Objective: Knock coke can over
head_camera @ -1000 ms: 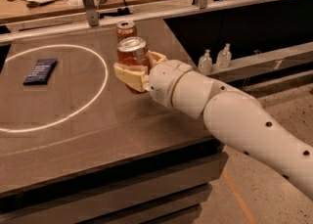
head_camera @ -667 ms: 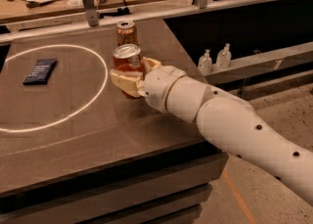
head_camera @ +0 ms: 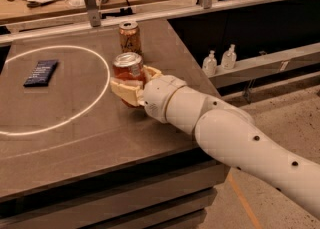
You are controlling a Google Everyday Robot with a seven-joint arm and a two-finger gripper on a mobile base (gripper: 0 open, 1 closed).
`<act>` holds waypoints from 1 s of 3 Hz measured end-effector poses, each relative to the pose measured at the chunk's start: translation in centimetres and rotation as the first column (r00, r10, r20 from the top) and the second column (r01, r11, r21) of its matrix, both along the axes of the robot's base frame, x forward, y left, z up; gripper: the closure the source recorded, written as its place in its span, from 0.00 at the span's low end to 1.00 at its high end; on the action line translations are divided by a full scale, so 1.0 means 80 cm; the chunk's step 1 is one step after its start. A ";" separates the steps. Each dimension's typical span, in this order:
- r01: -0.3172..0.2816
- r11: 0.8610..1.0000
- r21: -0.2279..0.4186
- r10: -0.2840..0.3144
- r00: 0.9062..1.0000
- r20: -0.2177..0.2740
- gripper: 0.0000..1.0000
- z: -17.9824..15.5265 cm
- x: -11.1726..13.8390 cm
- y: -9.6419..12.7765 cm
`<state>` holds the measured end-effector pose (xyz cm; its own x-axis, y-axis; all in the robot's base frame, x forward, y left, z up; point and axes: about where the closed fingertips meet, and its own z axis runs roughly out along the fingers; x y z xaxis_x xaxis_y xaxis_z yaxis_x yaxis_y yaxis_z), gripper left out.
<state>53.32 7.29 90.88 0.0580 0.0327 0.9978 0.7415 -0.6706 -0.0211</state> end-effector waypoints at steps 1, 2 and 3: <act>0.001 1.000 0.005 -0.001 1.000 -0.015 1.00 -0.013 -0.005 0.000; 0.002 1.000 0.007 -0.002 1.000 -0.029 0.82 -0.032 -0.005 -0.003; 0.013 1.000 0.006 -0.013 1.000 -0.022 0.58 -0.045 -0.005 -0.006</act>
Offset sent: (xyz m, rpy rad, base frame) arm -0.0037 -0.0086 -0.0454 0.0107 0.0473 -0.0086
